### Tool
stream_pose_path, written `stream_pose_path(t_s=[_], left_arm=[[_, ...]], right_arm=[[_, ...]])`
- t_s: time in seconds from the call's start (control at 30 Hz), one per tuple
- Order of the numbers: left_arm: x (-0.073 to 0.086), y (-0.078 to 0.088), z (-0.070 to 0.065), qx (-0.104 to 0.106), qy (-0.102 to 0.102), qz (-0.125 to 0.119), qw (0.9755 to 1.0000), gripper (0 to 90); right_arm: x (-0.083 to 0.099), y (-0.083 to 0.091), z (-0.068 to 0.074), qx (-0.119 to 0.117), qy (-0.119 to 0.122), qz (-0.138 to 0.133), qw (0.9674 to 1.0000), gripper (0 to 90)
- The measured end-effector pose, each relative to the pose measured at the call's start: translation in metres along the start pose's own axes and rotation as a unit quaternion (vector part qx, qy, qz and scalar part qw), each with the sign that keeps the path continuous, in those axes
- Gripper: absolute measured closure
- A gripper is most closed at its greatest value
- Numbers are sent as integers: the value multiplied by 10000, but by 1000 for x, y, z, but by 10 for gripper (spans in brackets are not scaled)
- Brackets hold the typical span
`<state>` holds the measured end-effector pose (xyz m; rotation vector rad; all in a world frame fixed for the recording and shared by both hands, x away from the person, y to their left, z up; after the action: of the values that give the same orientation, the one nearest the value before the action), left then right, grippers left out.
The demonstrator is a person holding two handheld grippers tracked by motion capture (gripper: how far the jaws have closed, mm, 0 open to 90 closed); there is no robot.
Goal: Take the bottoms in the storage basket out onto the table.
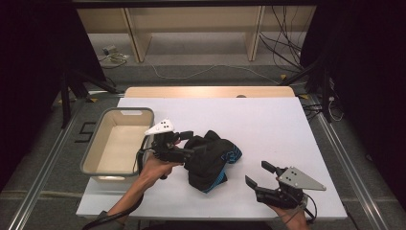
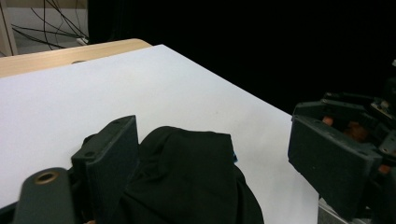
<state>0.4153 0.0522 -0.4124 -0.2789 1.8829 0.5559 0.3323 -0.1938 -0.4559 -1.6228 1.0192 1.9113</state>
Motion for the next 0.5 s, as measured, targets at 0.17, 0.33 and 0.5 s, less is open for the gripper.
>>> stream_pose_path(t_s=[0.17, 0.33, 0.5], left_arm=[[4, 7, -5, -46, -106, -27, 9999, 161], [13, 15, -5, -199, -376, 94, 9991, 160], [16, 23, -4, -242, -375, 48, 9990, 160]], right_arm=[[0, 0, -1, 5, 0, -9, 10000, 254], [0, 0, -1, 13, -2, -18, 10000, 254], [0, 0, -1, 13, -12, -14, 10000, 254]])
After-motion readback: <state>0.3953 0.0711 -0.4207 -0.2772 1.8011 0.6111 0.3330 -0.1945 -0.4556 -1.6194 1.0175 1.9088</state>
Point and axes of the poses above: each handheld gripper's, and its own axes: y roughly backward along the jaws, x roughly out of its underside, z roughly to its left, the point moved 7 cm from there along -y, roughly forward along the jaws, and after that the axes turned 3 degrees about -z, right-handed, at the moved point
